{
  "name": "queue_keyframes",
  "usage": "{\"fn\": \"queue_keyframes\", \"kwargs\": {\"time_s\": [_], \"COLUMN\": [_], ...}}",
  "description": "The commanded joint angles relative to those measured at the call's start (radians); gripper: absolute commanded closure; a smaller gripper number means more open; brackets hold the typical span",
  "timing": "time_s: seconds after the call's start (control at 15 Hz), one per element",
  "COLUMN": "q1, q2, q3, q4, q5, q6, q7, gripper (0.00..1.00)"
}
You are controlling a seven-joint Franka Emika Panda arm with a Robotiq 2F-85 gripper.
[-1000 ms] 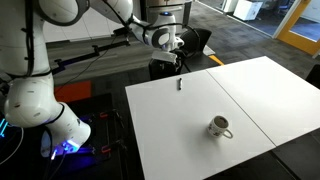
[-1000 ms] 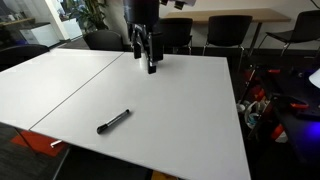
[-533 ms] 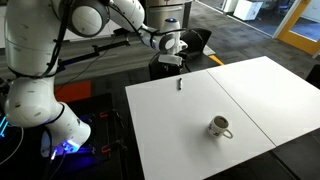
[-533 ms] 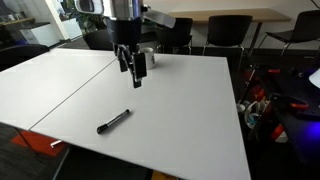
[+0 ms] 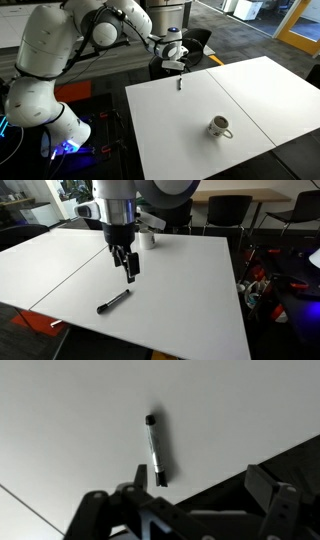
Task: Pick the marker and put it in the cup
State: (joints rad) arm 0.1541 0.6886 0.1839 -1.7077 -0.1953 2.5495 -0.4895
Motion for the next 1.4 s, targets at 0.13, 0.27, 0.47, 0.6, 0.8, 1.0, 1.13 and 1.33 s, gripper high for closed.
{"fn": "queue_keyframes", "kwargs": {"time_s": [0.13, 0.27, 0.47, 0.6, 0.8, 1.0, 1.13, 1.33], "q1": [-0.003, -0.002, 0.002, 0.005, 0.008, 0.016, 0.022, 0.038], "q2": [0.100, 0.134, 0.185, 0.218, 0.263, 0.296, 0.314, 0.332], "q3": [0.013, 0.014, 0.013, 0.015, 0.020, 0.017, 0.013, -0.007], "q4": [0.108, 0.146, 0.208, 0.249, 0.301, 0.337, 0.355, 0.370], "q5": [-0.021, -0.023, -0.028, -0.030, -0.035, -0.037, -0.040, -0.055], "q6": [-0.006, -0.015, -0.031, -0.044, -0.062, -0.073, -0.079, -0.078], "q7": [-0.026, -0.032, -0.050, -0.063, -0.070, -0.078, -0.075, -0.056], "gripper": [0.00, 0.00, 0.00, 0.00, 0.00, 0.00, 0.00, 0.00]}}
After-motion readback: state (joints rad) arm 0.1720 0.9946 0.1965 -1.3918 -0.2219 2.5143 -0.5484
